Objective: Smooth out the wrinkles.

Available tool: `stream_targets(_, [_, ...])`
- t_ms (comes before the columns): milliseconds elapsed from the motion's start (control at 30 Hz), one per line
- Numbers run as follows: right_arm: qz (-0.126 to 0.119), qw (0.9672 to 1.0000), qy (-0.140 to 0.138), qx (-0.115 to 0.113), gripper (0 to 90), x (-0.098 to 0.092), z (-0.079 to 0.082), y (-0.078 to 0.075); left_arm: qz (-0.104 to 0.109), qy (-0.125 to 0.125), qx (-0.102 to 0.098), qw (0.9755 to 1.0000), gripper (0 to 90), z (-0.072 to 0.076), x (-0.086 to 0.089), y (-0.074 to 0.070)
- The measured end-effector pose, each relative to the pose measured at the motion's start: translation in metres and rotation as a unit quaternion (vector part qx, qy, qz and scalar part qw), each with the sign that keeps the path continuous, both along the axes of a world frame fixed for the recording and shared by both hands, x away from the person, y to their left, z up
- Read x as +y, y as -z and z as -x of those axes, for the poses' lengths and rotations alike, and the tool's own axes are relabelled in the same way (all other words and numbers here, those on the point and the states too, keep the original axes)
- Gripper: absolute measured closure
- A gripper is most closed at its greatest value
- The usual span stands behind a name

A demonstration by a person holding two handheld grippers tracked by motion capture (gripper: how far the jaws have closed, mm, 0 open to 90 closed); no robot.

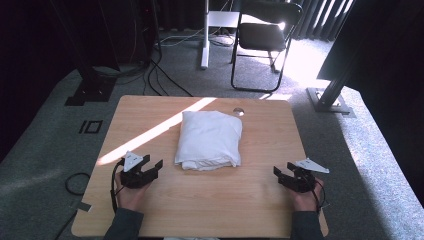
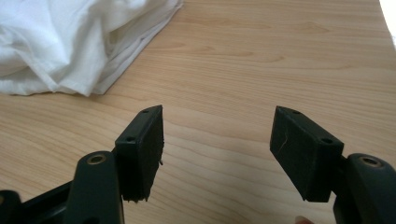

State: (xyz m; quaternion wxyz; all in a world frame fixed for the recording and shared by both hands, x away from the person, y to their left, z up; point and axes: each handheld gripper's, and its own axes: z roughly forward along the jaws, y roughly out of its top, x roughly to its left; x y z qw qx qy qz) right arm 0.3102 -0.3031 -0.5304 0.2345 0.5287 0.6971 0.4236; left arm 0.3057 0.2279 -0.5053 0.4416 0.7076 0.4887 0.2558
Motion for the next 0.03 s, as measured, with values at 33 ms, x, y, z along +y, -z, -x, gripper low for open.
stream_targets(33, [-0.008,0.9999,0.008,-0.002,34.2,-0.0062,0.0009,-0.0012,0.003,-0.005,-0.002,1.0000,43.0,0.0005,0.0021,-0.0011])
